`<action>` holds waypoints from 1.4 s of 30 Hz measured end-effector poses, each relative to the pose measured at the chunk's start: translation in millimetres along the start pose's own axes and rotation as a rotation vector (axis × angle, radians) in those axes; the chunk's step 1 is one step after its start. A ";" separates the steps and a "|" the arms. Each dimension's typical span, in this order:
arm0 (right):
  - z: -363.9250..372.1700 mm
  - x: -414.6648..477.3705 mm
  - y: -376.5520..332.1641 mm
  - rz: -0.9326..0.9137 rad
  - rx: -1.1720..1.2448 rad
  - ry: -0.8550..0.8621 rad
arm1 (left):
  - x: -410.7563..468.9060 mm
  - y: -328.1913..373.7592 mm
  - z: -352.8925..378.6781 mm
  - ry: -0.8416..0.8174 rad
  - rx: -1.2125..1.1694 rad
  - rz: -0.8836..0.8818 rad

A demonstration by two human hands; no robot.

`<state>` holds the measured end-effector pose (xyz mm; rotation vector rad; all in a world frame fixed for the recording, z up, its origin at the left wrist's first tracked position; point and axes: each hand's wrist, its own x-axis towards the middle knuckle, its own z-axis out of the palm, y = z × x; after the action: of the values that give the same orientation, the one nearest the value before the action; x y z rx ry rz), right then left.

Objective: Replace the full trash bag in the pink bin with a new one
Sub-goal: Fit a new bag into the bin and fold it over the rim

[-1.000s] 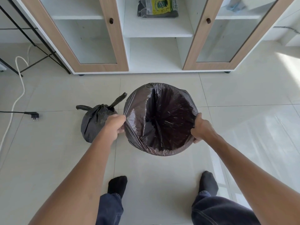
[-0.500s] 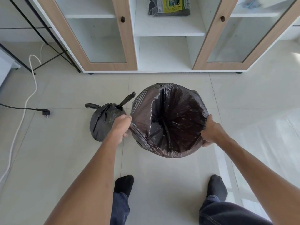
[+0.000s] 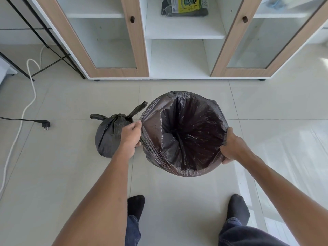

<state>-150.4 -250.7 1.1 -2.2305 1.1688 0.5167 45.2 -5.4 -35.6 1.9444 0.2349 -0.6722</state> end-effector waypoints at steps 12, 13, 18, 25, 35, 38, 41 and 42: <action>0.1 1.2 -1.4 0.006 0.032 -0.029 | 0.2 -17.2 -0.3 0.086 0.006 0.028; 0.3 0.4 -2.8 0.005 0.033 -0.030 | -1.3 -20.8 -1.4 0.080 -0.003 -0.003; 7.6 -4.9 -9.7 0.036 -0.010 0.002 | -13.6 -30.6 -9.1 -0.028 -0.061 -0.093; 9.9 -8.4 -11.6 0.058 0.008 0.017 | -22.2 -16.6 -41.9 -0.219 -0.125 -0.163; 12.6 -9.3 -10.1 0.075 0.011 0.005 | -42.5 -18.2 -36.8 -0.440 -0.004 -0.209; 13.1 -9.7 -11.4 0.083 0.024 0.001 | -44.6 -16.3 -39.3 -0.383 -0.082 -0.209; 13.0 -11.5 -13.2 0.086 0.030 0.000 | -51.0 -20.5 -36.0 -0.362 -0.104 -0.218; 12.6 -12.3 -13.5 0.085 0.034 -0.003 | -52.3 -24.4 -34.9 -0.341 -0.096 -0.222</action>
<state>-146.8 -228.9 2.5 -2.1580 1.2661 0.5299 3.5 43.1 -14.3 1.6943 0.2665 -1.1040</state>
